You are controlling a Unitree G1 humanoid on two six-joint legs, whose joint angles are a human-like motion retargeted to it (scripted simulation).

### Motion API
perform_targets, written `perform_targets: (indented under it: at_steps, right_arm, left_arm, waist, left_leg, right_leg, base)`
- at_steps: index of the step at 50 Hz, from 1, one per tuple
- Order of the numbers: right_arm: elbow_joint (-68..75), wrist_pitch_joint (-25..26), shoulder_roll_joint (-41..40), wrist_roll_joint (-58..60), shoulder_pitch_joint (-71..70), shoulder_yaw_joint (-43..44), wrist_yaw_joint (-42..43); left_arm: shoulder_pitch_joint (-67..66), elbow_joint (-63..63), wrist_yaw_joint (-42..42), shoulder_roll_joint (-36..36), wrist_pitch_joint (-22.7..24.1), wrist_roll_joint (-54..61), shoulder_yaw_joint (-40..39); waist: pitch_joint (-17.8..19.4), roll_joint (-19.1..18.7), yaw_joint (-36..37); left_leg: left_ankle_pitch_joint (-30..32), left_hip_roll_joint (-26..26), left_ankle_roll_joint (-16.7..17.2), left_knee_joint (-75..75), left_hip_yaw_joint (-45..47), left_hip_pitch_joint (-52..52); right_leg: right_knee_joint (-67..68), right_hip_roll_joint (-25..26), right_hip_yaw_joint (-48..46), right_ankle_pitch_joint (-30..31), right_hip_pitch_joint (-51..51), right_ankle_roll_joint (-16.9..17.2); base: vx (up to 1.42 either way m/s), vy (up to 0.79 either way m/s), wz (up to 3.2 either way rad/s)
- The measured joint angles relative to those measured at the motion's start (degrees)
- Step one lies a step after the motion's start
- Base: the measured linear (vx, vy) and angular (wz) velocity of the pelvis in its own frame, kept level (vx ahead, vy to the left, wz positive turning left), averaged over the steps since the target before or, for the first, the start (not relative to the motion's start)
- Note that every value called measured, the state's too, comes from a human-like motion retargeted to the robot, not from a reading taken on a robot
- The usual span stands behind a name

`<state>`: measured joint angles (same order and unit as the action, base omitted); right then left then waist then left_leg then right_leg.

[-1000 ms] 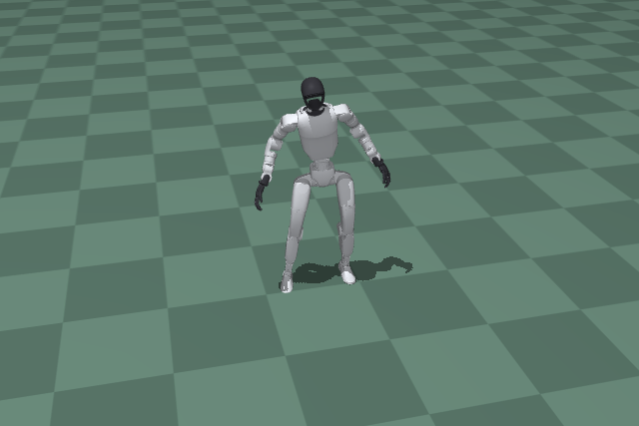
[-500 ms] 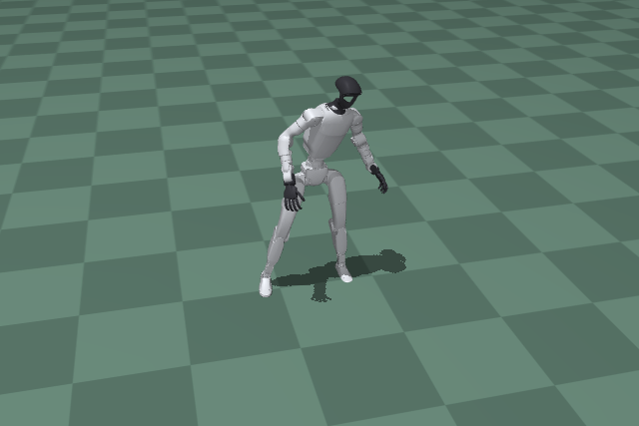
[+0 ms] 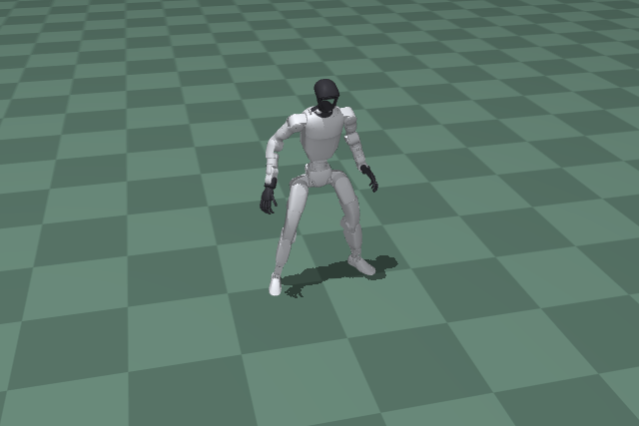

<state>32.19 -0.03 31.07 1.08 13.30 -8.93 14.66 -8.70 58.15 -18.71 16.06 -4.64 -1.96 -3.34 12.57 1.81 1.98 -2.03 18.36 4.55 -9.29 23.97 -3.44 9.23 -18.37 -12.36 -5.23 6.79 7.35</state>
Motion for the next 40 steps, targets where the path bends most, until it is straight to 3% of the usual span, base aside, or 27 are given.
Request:
perform_targets:
  at_steps: [5,10,14,17,20,25,29,35,40]
  right_arm:
    - [7.37,1.68,-0.46,-4.04,-2.75,2.31,1.79]
    - [12.87,2.77,-4.74,-6.59,-7.84,-0.76,2.69]
    - [10.25,1.88,-7.57,-6.09,-9.89,-6.43,0.97]
    - [5.19,1.08,-7.82,-1.63,-11.52,-11.12,-1.09]
    - [-0.94,0.42,-6.74,6.13,-13.99,-14.99,-3.38]
    - [-7.80,-0.90,-5.29,13.57,-16.84,-17.83,-4.22]
    - [-10.15,-2.17,-4.71,12.12,-16.09,-17.09,-4.70]
    - [-7.61,-1.93,-4.07,10.42,-16.62,-15.83,-6.40]
    - [-4.27,-0.79,-3.42,11.03,-16.08,-14.36,-5.44]
  left_arm:
    - [-1.09,-3.16,0.57,-1.23,-0.33,-6.96,5.88]
    - [1.58,-4.64,0.40,1.59,-0.62,-6.10,7.56]
    - [5.28,-5.95,0.14,4.73,-0.32,-3.85,7.71]
    - [6.75,-8.27,-0.21,6.96,0.17,-1.36,6.74]
    - [7.09,-10.23,-0.13,9.22,0.94,1.05,5.24]
    - [9.52,-7.52,2.24,13.52,0.49,-2.47,6.04]
    - [10.10,-5.53,3.68,16.01,0.48,-6.27,5.47]
    - [8.32,-4.80,2.25,18.17,1.09,-0.92,1.53]
    - [7.00,-1.37,0.42,20.33,1.09,3.03,-1.22]
  waist:
    - [-1.60,-1.30,-0.37]
    - [-1.39,0.75,4.94]
    - [-0.63,4.03,9.27]
    - [0.36,6.74,10.79]
    - [1.95,9.23,10.68]
    - [1.10,11.75,8.84]
    - [0.92,11.44,9.10]
    - [0.82,11.24,11.20]
    - [1.24,10.98,12.32]
  left_leg:
    - [-8.08,-7.50,-2.98,-4.99,2.35,-1.60]
    - [-12.15,-17.26,-5.49,-3.35,-11.91,-2.66]
    - [-10.88,-22.68,-6.23,-1.18,-20.50,-3.47]
    - [-10.56,-20.97,-5.96,-0.33,-18.31,-2.35]
    - [-10.89,-17.80,-3.61,0.71,-18.17,0.24]
    - [-8.52,-13.99,-1.76,4.02,-20.95,0.49]
    - [-7.40,-11.20,-2.01,5.72,-22.52,1.19]
    - [-6.10,-9.33,-3.11,6.62,-23.14,1.22]
    - [-7.78,-9.03,-3.31,2.52,-24.14,-0.40]
  right_leg:
    - [-1.31,1.81,0.56,0.13,0.15,1.42]
    - [-3.40,5.68,3.47,1.33,-0.67,3.50]
    - [-3.85,8.68,4.44,1.51,-1.34,4.27]
    - [-3.32,11.14,4.67,0.67,-2.00,3.69]
    - [-2.02,13.58,4.71,-0.73,-3.23,2.59]
    - [2.30,13.15,-2.37,-2.66,-0.84,-1.43]
    - [3.14,9.00,-6.52,-0.09,-0.48,-2.71]
    - [0.54,-0.21,-8.04,5.28,-0.80,1.20]
    - [-1.42,-7.84,-3.25,10.23,-1.51,3.12]
  base:
    - [0.03,-0.34,-0.24]
    - [0.03,-0.31,-0.69]
    - [0.04,-0.26,-0.38]
    - [0.05,-0.25,-0.15]
    - [0.05,-0.23,0.01]
    - [0.02,-0.22,0.41]
    - [0.06,-0.23,0.40]
    - [0.05,-0.28,0.09]
    - [0.04,-0.37,0.12]
